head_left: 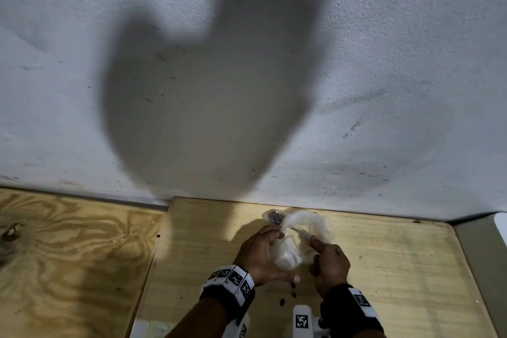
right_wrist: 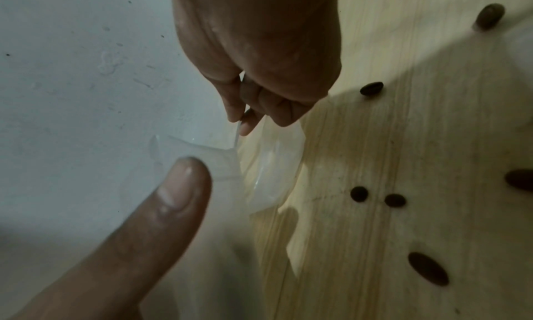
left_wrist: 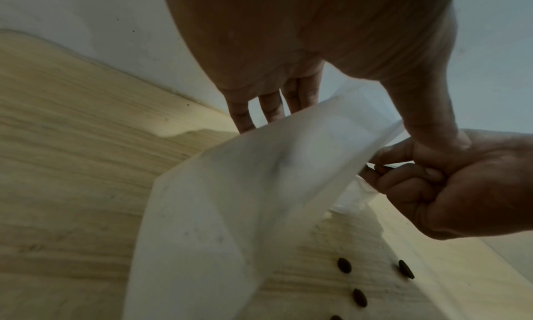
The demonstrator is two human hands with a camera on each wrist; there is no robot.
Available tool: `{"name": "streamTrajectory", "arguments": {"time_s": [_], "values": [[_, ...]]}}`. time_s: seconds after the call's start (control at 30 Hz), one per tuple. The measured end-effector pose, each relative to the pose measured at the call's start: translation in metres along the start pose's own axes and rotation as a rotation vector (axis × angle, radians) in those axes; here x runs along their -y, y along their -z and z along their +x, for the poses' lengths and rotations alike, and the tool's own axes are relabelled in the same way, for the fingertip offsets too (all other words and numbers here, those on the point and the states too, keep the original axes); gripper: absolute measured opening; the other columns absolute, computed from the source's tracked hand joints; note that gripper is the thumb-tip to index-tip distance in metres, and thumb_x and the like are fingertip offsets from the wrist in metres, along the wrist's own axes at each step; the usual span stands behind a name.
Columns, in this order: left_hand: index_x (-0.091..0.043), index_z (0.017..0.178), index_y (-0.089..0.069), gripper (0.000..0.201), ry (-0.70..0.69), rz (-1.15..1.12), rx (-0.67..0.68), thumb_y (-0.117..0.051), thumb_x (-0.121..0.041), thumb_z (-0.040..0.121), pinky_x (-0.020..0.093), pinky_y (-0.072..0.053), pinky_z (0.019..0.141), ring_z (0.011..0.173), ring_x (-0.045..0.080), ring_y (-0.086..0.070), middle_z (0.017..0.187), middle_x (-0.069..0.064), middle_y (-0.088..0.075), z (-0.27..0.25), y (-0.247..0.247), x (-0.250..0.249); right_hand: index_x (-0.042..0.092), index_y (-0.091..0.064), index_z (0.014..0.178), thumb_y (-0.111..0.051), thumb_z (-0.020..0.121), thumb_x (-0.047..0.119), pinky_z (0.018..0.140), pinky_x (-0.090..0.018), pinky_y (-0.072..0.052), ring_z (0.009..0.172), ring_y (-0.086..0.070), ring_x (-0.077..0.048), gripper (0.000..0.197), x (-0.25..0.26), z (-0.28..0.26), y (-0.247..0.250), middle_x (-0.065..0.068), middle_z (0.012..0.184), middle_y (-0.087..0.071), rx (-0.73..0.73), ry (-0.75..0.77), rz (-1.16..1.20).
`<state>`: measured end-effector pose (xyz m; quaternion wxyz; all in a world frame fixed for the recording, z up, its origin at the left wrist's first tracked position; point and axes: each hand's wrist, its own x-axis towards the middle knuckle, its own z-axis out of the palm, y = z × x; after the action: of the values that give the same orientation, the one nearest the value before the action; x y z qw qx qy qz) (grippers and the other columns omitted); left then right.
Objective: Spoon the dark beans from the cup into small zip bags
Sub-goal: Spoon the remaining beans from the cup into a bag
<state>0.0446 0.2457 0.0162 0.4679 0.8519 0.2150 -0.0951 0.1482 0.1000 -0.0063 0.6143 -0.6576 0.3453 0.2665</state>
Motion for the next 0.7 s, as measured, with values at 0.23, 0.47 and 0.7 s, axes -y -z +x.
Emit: {"name": "streamTrajectory", "arguments": {"time_s": [0.23, 0.47, 0.7], "values": [[-0.032, 0.134, -0.049, 0.112, 0.042, -0.047, -0.014, -0.085, -0.069, 0.034, 0.03, -0.048, 0.102, 0.121, 0.003, -0.05, 0.139, -0.024, -0.043, -0.002, 0.003, -0.002, 0.006, -0.054, 0.071, -0.075, 0.08, 0.001, 0.043, -0.025, -0.023, 0.041, -0.028, -0.017, 0.023, 0.004, 0.001, 0.008, -0.021, 0.079, -0.06, 0.006, 0.017, 0.015], [-0.031, 0.131, -0.051, 0.112, 0.066, -0.12, -0.031, -0.085, -0.07, 0.032, 0.028, -0.049, 0.101, 0.122, 0.005, -0.051, 0.137, -0.021, -0.046, 0.0, 0.006, 0.0, 0.012, -0.047, 0.063, -0.078, 0.079, 0.006, 0.044, -0.025, -0.024, 0.045, -0.029, -0.016, 0.036, 0.012, -0.001, 0.021, -0.007, 0.056, -0.041, 0.003, 0.086, -0.013], [-0.026, 0.131, -0.054, 0.107, 0.128, -0.284, -0.084, -0.092, -0.058, 0.036, 0.027, -0.05, 0.1, 0.117, 0.007, -0.056, 0.129, -0.015, -0.056, 0.005, 0.021, 0.001, 0.014, -0.049, 0.06, -0.076, 0.08, 0.005, 0.045, -0.027, -0.024, 0.043, -0.03, -0.017, 0.035, 0.02, -0.005, 0.031, -0.017, 0.073, -0.057, -0.034, 0.119, -0.061]]}}
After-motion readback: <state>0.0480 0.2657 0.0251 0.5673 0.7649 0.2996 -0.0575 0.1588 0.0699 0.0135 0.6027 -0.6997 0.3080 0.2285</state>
